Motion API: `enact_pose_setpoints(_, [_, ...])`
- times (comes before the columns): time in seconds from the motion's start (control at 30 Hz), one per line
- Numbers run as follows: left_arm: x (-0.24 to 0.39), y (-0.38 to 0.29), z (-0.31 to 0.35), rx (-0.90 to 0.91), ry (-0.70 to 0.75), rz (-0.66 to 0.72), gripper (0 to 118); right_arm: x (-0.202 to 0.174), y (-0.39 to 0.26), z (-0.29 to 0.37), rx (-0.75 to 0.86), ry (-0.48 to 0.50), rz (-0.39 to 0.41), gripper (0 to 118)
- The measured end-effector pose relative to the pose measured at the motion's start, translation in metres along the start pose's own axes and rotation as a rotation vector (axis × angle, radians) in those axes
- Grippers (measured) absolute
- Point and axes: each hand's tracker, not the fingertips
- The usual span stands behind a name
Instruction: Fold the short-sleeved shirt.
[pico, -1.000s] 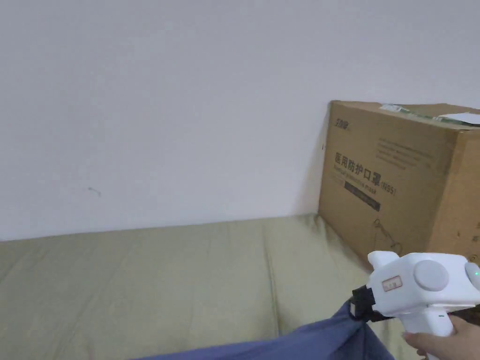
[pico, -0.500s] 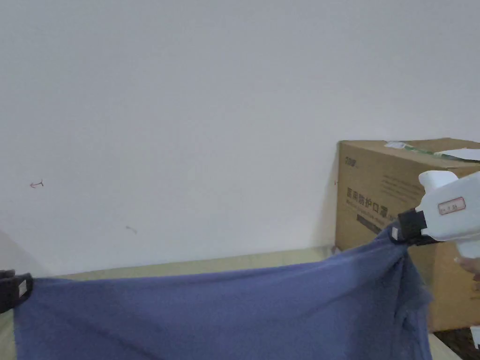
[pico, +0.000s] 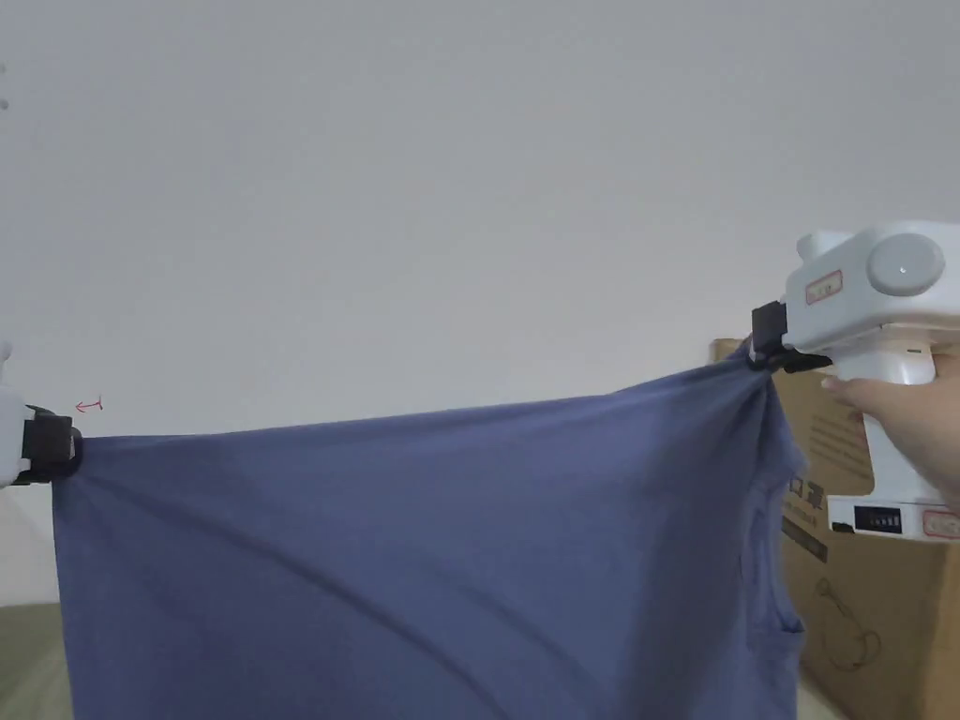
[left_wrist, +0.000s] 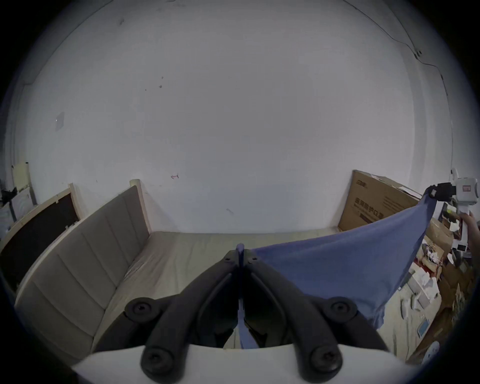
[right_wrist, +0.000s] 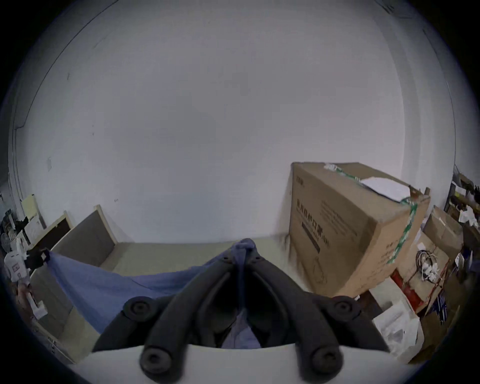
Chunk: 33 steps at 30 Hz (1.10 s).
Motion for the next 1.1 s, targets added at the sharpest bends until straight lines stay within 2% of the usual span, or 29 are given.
enact_pose_setpoints(0.33, [-0.007,0.06,-0.061,0.105,0.055,0.034,1,-0.028,0.07,-0.05,0.136,-0.031,0.001,2])
enact_pose_setpoints(0.47, [-0.004,0.059,-0.077,0.116,0.078,0.044,1,-0.035,0.056,-0.068,0.159,-0.051,0.054,2])
enact_pose_setpoints(0.53, [-0.005,0.043,-0.084,0.102,0.081,0.06,1,-0.033,0.03,-0.082,0.146,-0.051,0.048,2])
enact_pose_setpoints(0.63, [-0.005,-0.004,-0.093,0.045,0.094,0.055,1,-0.025,-0.042,-0.107,0.046,-0.046,0.014,2])
enact_pose_setpoints(0.73, [-0.006,-0.083,-0.095,-0.081,0.041,0.096,1,-0.014,-0.148,-0.125,-0.119,-0.05,0.009,2])
enact_pose_setpoints(0.83, [-0.013,-0.19,-0.083,-0.256,0.003,0.221,1,0.009,-0.281,-0.129,-0.319,-0.034,-0.034,2])
enact_pose_setpoints(0.9, [-0.016,-0.269,-0.064,-0.391,0.015,0.224,1,0.021,-0.367,-0.112,-0.492,-0.013,-0.032,2])
enact_pose_setpoints(1.0, [-0.017,-0.365,-0.024,-0.562,0.026,0.136,1,0.029,-0.463,-0.061,-0.614,-0.045,0.057,2])
enact_pose_setpoints(1.1, [-0.029,-0.431,0.024,-0.66,0.027,0.213,1,0.047,-0.517,-0.004,-0.724,-0.024,-0.028,2])
